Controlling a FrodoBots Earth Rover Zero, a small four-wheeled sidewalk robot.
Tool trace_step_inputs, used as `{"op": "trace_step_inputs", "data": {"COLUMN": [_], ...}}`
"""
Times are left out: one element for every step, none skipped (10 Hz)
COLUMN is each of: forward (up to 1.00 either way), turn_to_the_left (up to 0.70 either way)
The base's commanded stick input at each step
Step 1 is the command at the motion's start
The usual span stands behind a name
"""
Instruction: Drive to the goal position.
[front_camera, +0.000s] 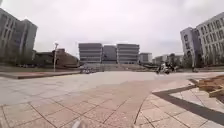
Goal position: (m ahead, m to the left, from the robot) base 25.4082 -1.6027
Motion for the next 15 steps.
{"op": "trace_step_inputs", "data": {"forward": [0.7, 0.7, 0.7, 0.7, 0.7, 0.7, 0.7, 0.7, 0.7, 0.7, 0.7, 0.7, 0.7, 0.7, 0.7], "turn_to_the_left": [0.0, 0.0, 0.0, 0.0, 0.0, 0.0, 0.0, 0.0, 0.0, 0.0, 0.0, 0.0, 0.0, 0.0, 0.0]}}
